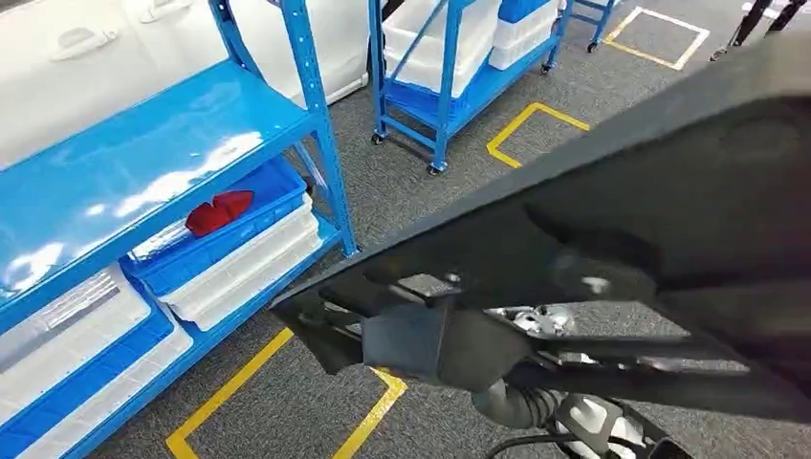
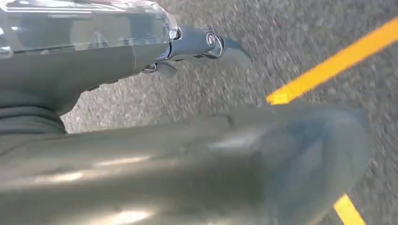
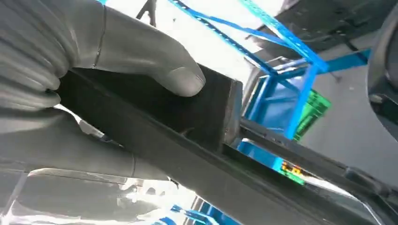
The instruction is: Take the parts from the cabinet and place them on the table.
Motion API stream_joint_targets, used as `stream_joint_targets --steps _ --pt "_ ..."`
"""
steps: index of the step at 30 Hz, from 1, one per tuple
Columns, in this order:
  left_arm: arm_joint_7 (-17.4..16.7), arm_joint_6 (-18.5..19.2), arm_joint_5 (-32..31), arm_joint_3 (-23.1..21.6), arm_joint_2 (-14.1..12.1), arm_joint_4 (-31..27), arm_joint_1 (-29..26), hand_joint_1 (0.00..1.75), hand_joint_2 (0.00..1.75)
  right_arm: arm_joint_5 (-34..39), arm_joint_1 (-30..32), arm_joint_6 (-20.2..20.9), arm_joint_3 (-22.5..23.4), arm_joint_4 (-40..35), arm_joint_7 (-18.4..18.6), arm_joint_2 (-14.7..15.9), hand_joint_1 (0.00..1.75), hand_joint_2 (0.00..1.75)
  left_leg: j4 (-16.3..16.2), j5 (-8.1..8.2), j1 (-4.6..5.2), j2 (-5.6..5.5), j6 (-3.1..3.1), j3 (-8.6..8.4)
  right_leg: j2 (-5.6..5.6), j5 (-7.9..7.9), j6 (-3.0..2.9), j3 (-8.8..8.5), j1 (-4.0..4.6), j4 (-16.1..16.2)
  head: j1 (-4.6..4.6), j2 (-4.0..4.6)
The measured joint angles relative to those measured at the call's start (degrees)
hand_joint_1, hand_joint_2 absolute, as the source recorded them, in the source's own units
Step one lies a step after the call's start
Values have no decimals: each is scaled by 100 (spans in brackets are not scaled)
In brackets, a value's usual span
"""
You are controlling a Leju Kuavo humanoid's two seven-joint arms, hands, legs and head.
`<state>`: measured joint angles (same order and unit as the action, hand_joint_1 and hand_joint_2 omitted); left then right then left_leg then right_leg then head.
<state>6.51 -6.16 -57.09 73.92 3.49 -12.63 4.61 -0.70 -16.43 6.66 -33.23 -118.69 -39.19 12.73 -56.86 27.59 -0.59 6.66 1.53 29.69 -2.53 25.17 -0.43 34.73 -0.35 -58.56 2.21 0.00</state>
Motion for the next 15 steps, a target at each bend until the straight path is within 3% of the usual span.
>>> stream_joint_targets --steps 1,2,4,5,6,7,8,10,11,12,13,15 --pt "24 -2 11 2 5 0 15 0 0 35 -51 87 56 48 0 -80 175 175 -22 43 -26 -18 39 19 69 -36 -55 -21 -37 48 2 0" --pt "31 -9 13 7 5 0 27 0 0 77 -89 156 127 90 0 -177 175 175 -217 195 -51 -283 57 72 114 -46 -88 -28 -36 59 0 0" --pt "-4 -37 -17 7 -6 0 16 0 0 129 -156 285 228 226 0 -344 175 175 -1084 652 -49 -557 60 478 226 -50 -147 -16 -14 58 0 0" --pt "-22 -46 -33 7 -20 0 -2 0 0 153 -157 322 261 274 0 -394 175 175 -1547 820 -47 -610 62 709 299 -47 -157 -14 3 57 0 0" --pt "-28 -53 -33 7 -26 0 -25 0 0 173 -153 346 280 302 0 -418 175 175 -1837 874 -47 -618 59 869 371 -44 -165 -14 16 52 0 0" --pt "-39 -55 -33 7 -35 0 -39 0 0 186 -153 383 339 367 0 -466 175 175 -1826 760 -47 -620 50 898 453 -43 -165 -17 22 43 0 0" --pt "-41 -55 -35 9 -39 0 -38 0 0 199 -154 408 374 398 0 -501 175 175 -1569 545 -45 -627 31 806 521 -43 -165 -19 27 33 0 2" --pt "-41 -52 -57 7 -63 0 -19 0 0 217 -155 477 490 451 0 -599 175 175 -615 3 -46 -722 -24 402 656 -35 -154 -26 33 7 0 0" --pt "-41 -52 -61 7 -100 -2 -15 0 0 230 -147 506 538 459 0 -635 175 175 -199 -88 -46 -1013 -68 237 703 -29 -141 -15 15 -2 0 0" --pt "-33 -52 -65 7 -116 -2 -9 0 0 243 -147 556 604 475 0 -667 175 175 -78 -61 -54 -1099 -67 200 757 -33 -104 21 53 -38 0 0" --pt "-31 -52 -65 7 -135 -2 -17 0 0 256 -114 597 656 483 0 -700 175 175 -111 -68 -26 -1052 -64 199 821 -62 -55 47 3 -17 0 0" --pt "-11 -42 -90 7 -166 -4 -26 0 0 267 -12 663 764 490 0 -752 175 175 -90 -79 3 -962 -119 179 923 -91 16 53 -26 15 0 0"
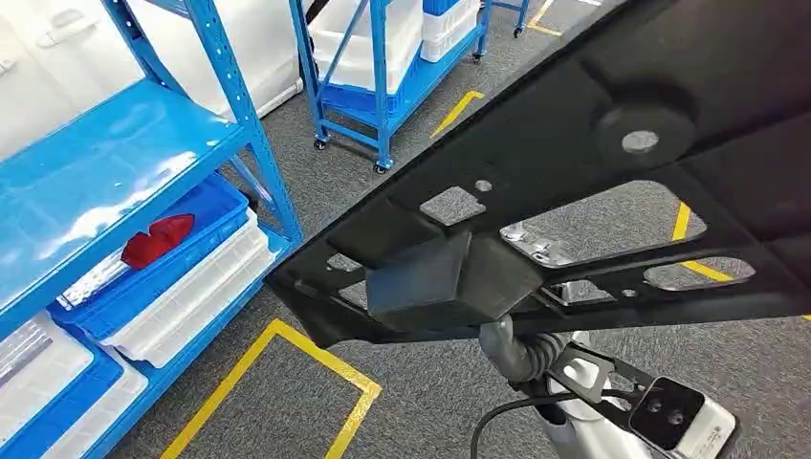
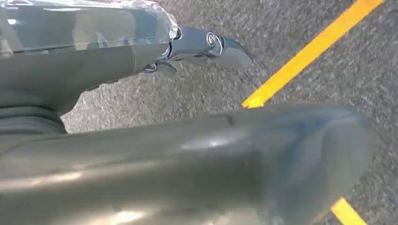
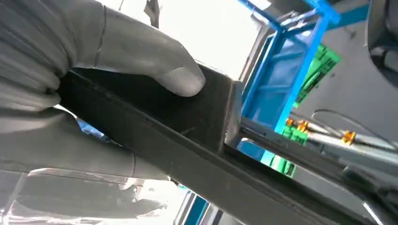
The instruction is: Take the parts from the cabinet and place them on the table.
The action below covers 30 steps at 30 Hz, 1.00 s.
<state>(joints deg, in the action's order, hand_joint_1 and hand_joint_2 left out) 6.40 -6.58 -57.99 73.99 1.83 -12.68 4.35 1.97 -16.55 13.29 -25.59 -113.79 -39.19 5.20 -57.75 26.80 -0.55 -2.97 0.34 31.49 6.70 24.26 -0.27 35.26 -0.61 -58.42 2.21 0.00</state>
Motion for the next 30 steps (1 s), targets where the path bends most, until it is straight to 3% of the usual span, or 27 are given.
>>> stream_joint_targets --steps 1,2,3,4,5,6,7,8,10,11,12,16,17,18,20,21,22,23,25,26,27,28,30 --pt "17 15 -37 -2 -15 0 5 0 0 -13 37 22 56 -2 -2 -33 175 175 86 -50 -64 66 -49 -24 49 -1 49 1 41 1 0 0" --pt "42 50 -57 -9 -24 0 26 0 0 -28 80 30 109 -9 -2 -46 175 175 134 -79 -63 155 -81 -60 -179 96 56 51 44 -114 0 0" --pt "68 70 -81 -13 -31 0 37 0 0 -53 81 39 157 -18 -2 -59 175 175 143 -83 -62 204 -103 -62 -395 305 65 204 46 -437 0 2" --pt "83 92 -81 -13 -41 0 31 0 0 -57 84 48 188 -20 -2 -77 175 175 141 -81 -50 269 -115 -59 -511 526 89 425 29 -877 0 0" --pt "94 111 -81 -13 -57 0 18 0 0 -61 126 70 225 -20 -2 -94 175 175 138 -74 -44 343 -123 -58 -579 729 106 671 14 -1367 0 0" --pt "105 111 -76 -13 -76 0 7 0 0 -61 175 102 262 -20 -2 -107 175 175 137 -66 -43 415 -118 -58 -605 833 120 851 1 -1725 0 0" --pt "111 109 -59 -11 -92 0 1 0 0 -63 219 109 297 -20 -2 -122 175 175 135 -59 -44 484 -109 -62 -620 789 133 907 -18 -1821 0 0" --pt "114 107 -37 -11 -107 0 4 0 0 -66 242 109 323 -24 -2 -127 175 175 132 -50 -44 549 -97 -69 -644 616 140 799 -34 -1605 0 0" --pt "116 105 -20 -11 -129 0 13 0 0 -66 250 103 380 -59 -2 -157 175 175 112 -13 -45 665 -56 -97 -787 139 130 234 -47 -573 0 0" --pt "120 100 -11 -11 -144 0 11 0 0 -61 253 96 411 -77 -2 -177 175 175 103 15 -32 701 -20 -118 -1037 49 105 -35 -30 -111 0 2" --pt "133 100 7 -9 -155 0 6 0 0 -59 253 94 439 -87 -2 -199 175 175 63 58 14 743 28 -111 -1044 103 57 -57 36 -18 0 0" --pt "160 133 48 -4 -210 0 37 0 0 -105 367 70 553 -181 -2 -232 175 175 91 95 -25 900 165 -180 -802 76 -106 -35 41 11 0 0" --pt "184 155 88 0 -210 0 56 0 0 -138 389 59 555 -217 -2 -234 175 175 -9 193 -48 654 196 -149 -766 62 -132 -54 20 34 0 0" --pt "199 179 105 13 -210 0 56 0 0 -168 385 50 555 -236 -2 -240 175 175 -292 397 -57 467 194 -23 -731 59 -172 -55 19 36 2 0" --pt "227 199 142 37 -210 0 51 0 0 -214 412 13 546 -240 -2 -273 175 175 -1245 842 -58 352 199 424 -616 62 -208 -53 43 34 2 0" --pt "243 205 147 42 -208 0 41 0 0 -230 430 -9 542 -240 -2 -280 175 175 -1672 963 -55 342 198 646 -540 63 -211 -52 62 29 2 0" --pt "249 210 147 42 -203 0 37 0 0 -258 443 -31 533 -240 -2 -280 175 175 -1806 930 -54 342 188 740 -475 66 -215 -55 76 24 0 2" --pt "251 214 146 42 -190 2 39 0 0 -291 448 -55 524 -240 -2 -280 175 175 -1654 759 -54 336 166 705 -401 66 -215 -61 84 18 0 0" --pt "273 227 136 42 -173 2 47 0 0 -326 446 -116 487 -240 -2 -280 175 175 -763 207 -54 252 98 331 -263 69 -211 -86 97 6 0 0" --pt "295 232 122 42 -168 2 50 0 0 -334 445 -153 459 -240 -2 -280 175 175 -244 -44 -50 96 51 109 -199 72 -206 -99 98 3 0 2" --pt "317 247 110 42 -166 2 54 0 0 -348 437 -191 435 -240 -2 -280 175 175 -60 19 -46 -127 23 39 -156 74 -177 -79 122 -14 0 2" --pt "341 265 98 42 -157 2 57 0 0 -369 427 -219 415 -240 -2 -280 175 175 -5 5 -37 -77 39 33 -96 57 -141 -46 86 -22 2 0" --pt "352 291 77 42 -153 2 81 0 0 -378 418 -249 389 -243 -2 -280 175 175 2 -1 4 -6 4 6 10 24 -53 -23 41 12 0 0"
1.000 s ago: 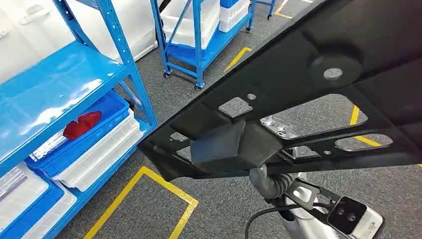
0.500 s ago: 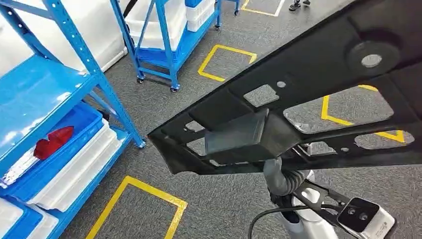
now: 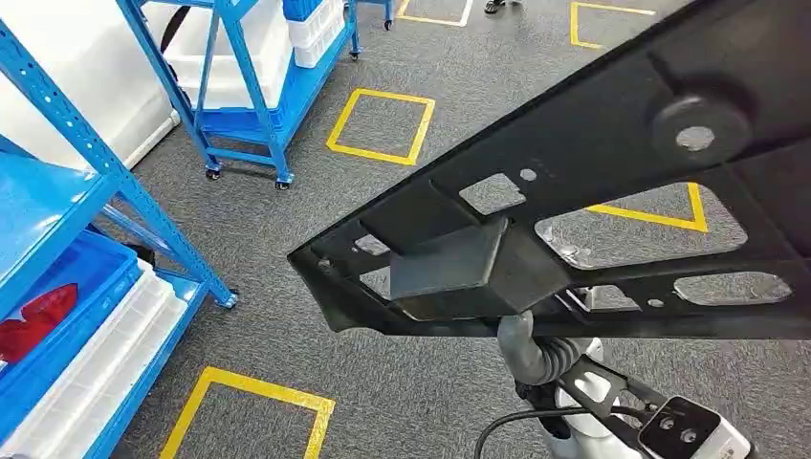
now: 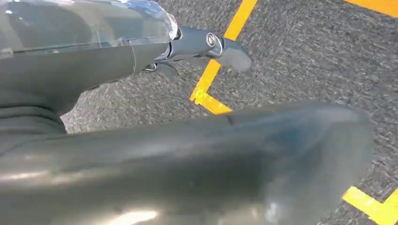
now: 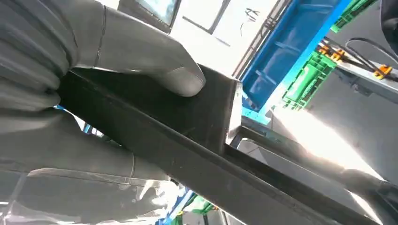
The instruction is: Take the parts from the cabinet and place them on the table.
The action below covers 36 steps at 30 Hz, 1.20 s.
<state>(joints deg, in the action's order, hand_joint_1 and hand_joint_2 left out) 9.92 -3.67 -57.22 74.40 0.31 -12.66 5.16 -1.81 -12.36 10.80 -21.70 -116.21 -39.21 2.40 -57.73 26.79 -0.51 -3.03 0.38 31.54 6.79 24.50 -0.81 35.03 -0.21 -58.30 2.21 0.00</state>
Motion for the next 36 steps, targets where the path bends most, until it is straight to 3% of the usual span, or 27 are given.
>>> stream_joint_targets --steps 1,2,3,4,6,7,8,9,10,11,12,16,17,18,19,21,22,23,24,26,27,28,31,32,33,34,36 --pt "2 4 -9 0 2 0 21 0 0 -2 -5 -19 -2 0 0 0 175 175 60 -38 -7 51 -40 -18 56 -16 44 -1 7 19 2 0" --pt "0 13 -33 -2 20 0 32 0 0 -7 -10 -46 -7 -2 0 2 175 175 133 -93 -59 142 -75 -56 -121 36 53 10 10 -62 0 0" --pt "-4 17 -52 -4 28 0 31 0 0 -9 -50 -77 -11 -13 0 2 175 175 167 -102 -40 188 -107 -67 -397 218 79 134 45 -291 -2 0" --pt "-37 17 -68 -7 33 0 18 0 0 -13 -77 -101 -15 -13 0 2 175 175 167 -101 -25 258 -116 -62 -514 443 98 327 37 -686 0 0" --pt "-109 15 -111 -11 46 0 -13 0 0 -17 -64 -181 -31 -13 0 7 175 175 164 -83 -10 409 -142 -59 -600 819 140 757 -3 -1572 0 0" --pt "-120 11 -120 -13 48 0 -18 0 0 -17 -57 -199 -35 -13 2 11 175 175 160 -80 -9 480 -141 -57 -613 843 159 860 -24 -1785 0 0" --pt "-125 9 -122 -15 50 0 -15 0 0 -20 -56 -208 -39 -13 0 17 175 175 158 -74 -9 540 -132 -61 -626 728 177 804 -47 -1683 0 0" --pt "-133 9 -122 -17 57 0 -8 0 0 -20 -57 -212 -44 -13 0 17 175 175 151 -63 -11 590 -115 -69 -654 532 188 626 -64 -1352 0 0" --pt "-138 9 -122 -17 66 0 -3 0 0 -20 -58 -216 -46 -15 0 17 175 175 134 -45 -13 642 -95 -81 -727 281 192 331 -76 -816 0 0" --pt "-138 9 -125 -20 77 0 -1 0 0 -20 -63 -221 -48 -22 0 17 175 175 110 -17 -14 689 -72 -92 -867 83 189 37 -78 -295 0 0" --pt "-140 9 -129 -20 79 0 -1 0 0 -20 -63 -229 -50 -33 0 20 175 175 80 17 15 726 -29 -91 -1094 176 141 -84 -30 -38 0 0" --pt "-155 9 -162 -22 127 2 5 0 0 -46 -42 -302 -66 -46 0 33 175 175 82 61 23 900 93 -137 -840 133 -1 -47 9 -22 0 0" --pt "-175 9 -177 -28 144 2 15 0 0 -78 -36 -319 -76 -44 0 33 175 175 54 116 -9 848 137 -125 -783 98 -61 -87 -37 33 0 0" --pt "-181 11 -195 -33 166 2 15 0 0 -96 -38 -334 -90 -46 0 33 175 175 -111 242 -21 606 155 -82 -751 90 -82 -99 -34 49 0 0" --pt "-203 11 -225 -44 186 7 13 0 0 -125 -38 -369 -98 -44 2 33 175 175 -503 468 -31 442 160 98 -712 89 -110 -96 -32 49 0 0" --pt "-223 -15 -234 -55 212 7 -22 0 0 -129 -29 -398 -135 -22 2 33 175 175 -1492 889 -29 349 180 584 -582 90 -128 -94 -9 46 0 0" --pt "-232 -26 -234 -57 218 7 -41 0 0 -129 -27 -413 -157 -5 2 33 175 175 -1799 940 -29 347 178 752 -511 90 -129 -96 2 42 0 0" --pt "-236 -37 -234 -57 230 7 -51 0 0 -129 -26 -424 -173 13 2 33 175 175 -1817 847 -29 346 168 793 -446 90 -128 -103 6 40 0 0" --pt "-236 -50 -234 -57 243 7 -50 0 0 -125 -27 -437 -192 31 2 33 175 175 -1545 616 -28 337 153 699 -376 91 -127 -112 6 33 0 0" --pt "-214 -59 -219 -57 256 7 -45 0 0 -120 -35 -472 -236 65 2 33 175 175 -479 18 -35 206 116 241 -244 103 -109 -135 0 15 0 0" --pt "-206 -59 -214 -59 256 7 -48 0 0 -120 -39 -478 -253 81 2 33 175 175 -92 -64 -45 -38 87 87 -194 109 -93 -125 -10 9 0 0" --pt "-193 -61 -197 -59 260 7 -44 0 0 -118 -60 -494 -264 98 2 33 175 175 35 -25 -53 -100 80 44 -133 114 -52 -93 22 -32 0 2" --pt "-149 -103 -96 -55 260 7 -22 0 0 -70 -81 -542 -339 142 2 33 175 175 5 -45 1 27 5 42 11 59 71 -59 -37 18 0 0" --pt "-140 -114 -85 -52 262 7 -9 0 0 -55 -95 -555 -345 151 2 33 175 175 77 -92 -51 87 -55 24 27 63 118 -49 -12 10 0 0" --pt "-125 -123 -83 -52 262 7 4 0 0 -33 -110 -573 -348 162 0 33 175 175 111 -116 -43 159 -94 4 -258 168 112 3 -6 -118 0 0" --pt "-111 -131 -85 -52 260 7 -7 0 0 -20 -146 -599 -350 177 0 33 175 175 117 -121 -37 213 -127 10 -456 385 122 155 4 -438 0 0" --pt "-118 -151 -103 -52 243 7 -53 0 0 -18 -135 -684 -350 179 0 35 175 175 114 -114 -6 358 -142 18 -598 828 148 607 -21 -1386 0 0"
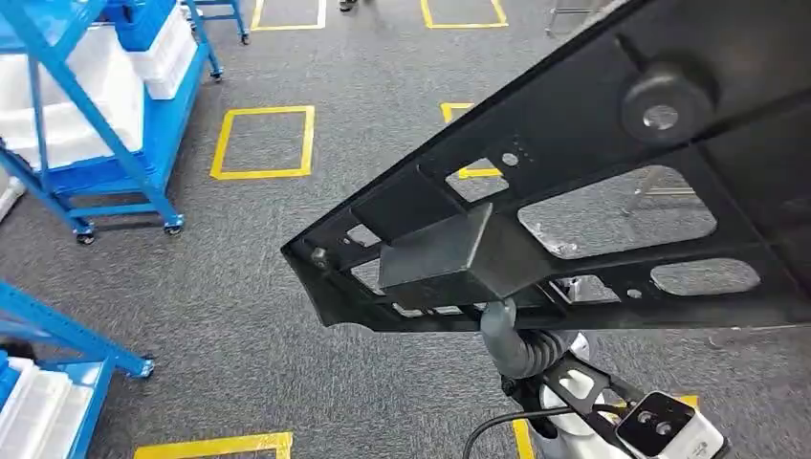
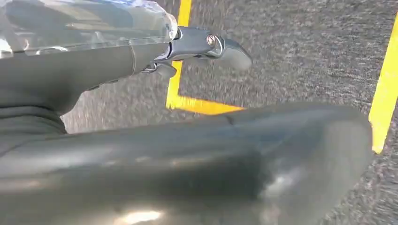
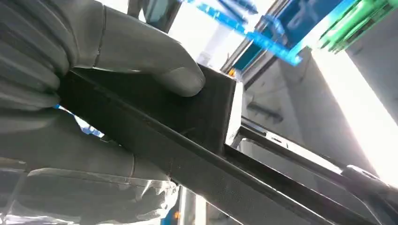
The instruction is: Take the parts from the cabinet and place them on the table.
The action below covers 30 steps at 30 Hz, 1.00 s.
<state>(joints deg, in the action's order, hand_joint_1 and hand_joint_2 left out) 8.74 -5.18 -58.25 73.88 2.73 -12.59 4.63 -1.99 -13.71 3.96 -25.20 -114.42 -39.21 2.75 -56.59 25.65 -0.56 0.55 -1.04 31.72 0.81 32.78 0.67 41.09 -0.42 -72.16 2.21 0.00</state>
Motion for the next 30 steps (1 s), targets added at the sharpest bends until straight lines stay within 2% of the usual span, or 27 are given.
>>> stream_joint_targets --steps 1,2,3,4,5,6,7,8,9,11,12,13,14,15,16,17,18,19,20,21,22,24,26,27,28,29,30 --pt "-4 -11 0 2 -13 0 -19 0 0 0 23 -24 2 0 2 7 175 175 -3 2 4 64 1 5 -17 97 14 175 -14 -357 0 0" --pt "-4 -15 0 4 -24 -2 -27 0 0 -2 41 -35 2 0 2 17 175 175 -5 5 8 136 5 5 -24 46 24 222 -31 -443 0 0" --pt "-4 -18 0 7 -31 -2 -23 0 0 -2 46 -35 2 0 2 22 175 175 -7 11 8 200 13 2 -43 -125 30 110 -40 -217 0 0" --pt "-4 -18 0 7 -33 -2 -15 0 0 -4 46 -37 2 0 2 24 175 175 -10 21 8 250 25 -6 -82 -354 27 -126 -43 218 0 0" --pt "-7 -20 0 7 -33 0 -9 0 0 -4 46 -37 2 -2 0 26 175 175 -15 35 7 305 43 -22 -167 -601 15 -444 -42 814 0 0" --pt "-20 -29 0 7 -35 -2 -7 0 0 0 46 -26 2 -2 0 31 175 175 -29 52 19 338 68 -41 -402 -719 -10 -716 -25 1291 0 0" --pt "-37 -35 0 7 -46 -2 -8 0 0 20 48 2 4 0 0 33 175 175 -56 82 68 373 113 -36 -547 -648 -55 -746 36 1387 0 0" --pt "-46 -44 0 9 -48 -2 -9 0 0 44 56 26 9 -2 0 33 175 175 -49 85 58 415 138 -41 -435 -662 -80 -719 30 1388 0 0" --pt "-63 -59 -4 9 -48 -2 -7 0 0 83 77 67 28 -2 0 35 175 175 -49 93 58 459 162 -52 -393 -662 -96 -705 40 1387 0 0" --pt "-79 -83 -22 9 -39 -2 0 0 0 153 161 153 107 -4 0 35 175 175 -43 112 42 577 232 -86 -262 -694 -174 -707 46 1428 0 0" --pt "-72 -92 -46 9 -37 -2 2 0 0 209 218 207 181 -15 0 28 175 175 -130 194 -1 426 267 -62 -217 -720 -210 -744 15 1462 0 0" --pt "-61 -96 -57 9 -28 -2 -10 0 0 254 238 234 254 -20 0 26 175 175 -381 387 -5 214 278 46 -173 -725 -234 -741 7 1468 0 2" --pt "-53 -98 -61 7 -29 -2 -21 0 0 276 275 254 324 -20 0 13 175 175 -871 665 -12 75 295 265 -120 -732 -259 -731 8 1467 0 0" --pt "-46 -90 -61 7 -31 -2 -33 0 0 308 340 306 415 -28 0 9 175 175 -1388 897 -12 12 308 503 -52 -735 -266 -724 15 1467 0 0" --pt "-37 -72 -61 7 -37 -2 -44 0 0 308 417 345 498 -43 0 9 175 175 -1783 1025 -10 -10 314 692 11 -736 -267 -721 24 1464 0 0" --pt "-37 -52 -64 9 -39 -2 -54 0 0 306 509 376 573 -72 0 9 175 175 -1946 1010 -10 -11 314 780 77 -736 -267 -724 29 1462 0 0" --pt "-37 -28 -68 9 -39 -2 -54 0 0 291 586 426 631 -109 0 9 175 175 -1808 865 -10 -16 303 725 140 -737 -266 -732 30 1459 0 0" --pt "-39 -13 -74 7 -41 -2 -50 0 0 245 648 478 693 -170 0 7 175 175 -1414 609 -11 -29 285 544 209 -736 -263 -738 29 1450 0 0" --pt "-50 -7 -79 9 -48 -2 -43 0 0 197 685 533 730 -223 0 -2 175 175 -860 314 -15 -86 264 288 283 -733 -257 -748 26 1441 0 0" --pt "-59 13 -79 9 -64 -2 -39 0 0 149 701 581 758 -269 0 -13 175 175 -332 75 -19 -254 238 41 343 -726 -242 -751 20 1433 0 0" --pt "-64 35 -83 7 -72 -2 -31 0 0 114 698 616 778 -282 0 -20 175 175 -133 142 -24 -497 209 -41 392 -727 -212 -729 37 1411 0 0" --pt "-59 61 -88 7 -81 -2 -17 0 0 70 695 638 789 -291 0 -26 175 175 -75 137 -1 -432 189 -43 523 -766 -128 -665 -2 1410 0 0" --pt "-44 87 -99 7 -94 -2 5 0 0 59 694 636 796 -293 0 -26 175 175 -35 100 6 -325 113 -70 645 -802 -42 -650 -15 1438 0 0" --pt "-28 94 -98 9 -94 -2 32 0 0 22 699 627 804 -313 0 -24 175 175 23 51 -40 -234 61 -87 530 -750 -29 -632 -19 1373 0 0" --pt "2 109 -99 7 -94 -2 43 0 0 -9 673 614 804 -324 0 -22 175 175 49 39 -28 -194 35 -89 253 -593 -20 -531 23 1182 -2 0" --pt "20 114 -98 7 -94 -2 38 0 0 -26 651 603 802 -321 0 -22 175 175 49 38 -13 -127 8 -82 100 -347 -9 -335 19 778 0 2" --pt "35 129 -96 7 -94 -2 27 0 0 -46 652 564 800 -321 0 -22 175 175 48 41 -2 -60 3 -80 20 -125 1 -118 11 311 0 2"
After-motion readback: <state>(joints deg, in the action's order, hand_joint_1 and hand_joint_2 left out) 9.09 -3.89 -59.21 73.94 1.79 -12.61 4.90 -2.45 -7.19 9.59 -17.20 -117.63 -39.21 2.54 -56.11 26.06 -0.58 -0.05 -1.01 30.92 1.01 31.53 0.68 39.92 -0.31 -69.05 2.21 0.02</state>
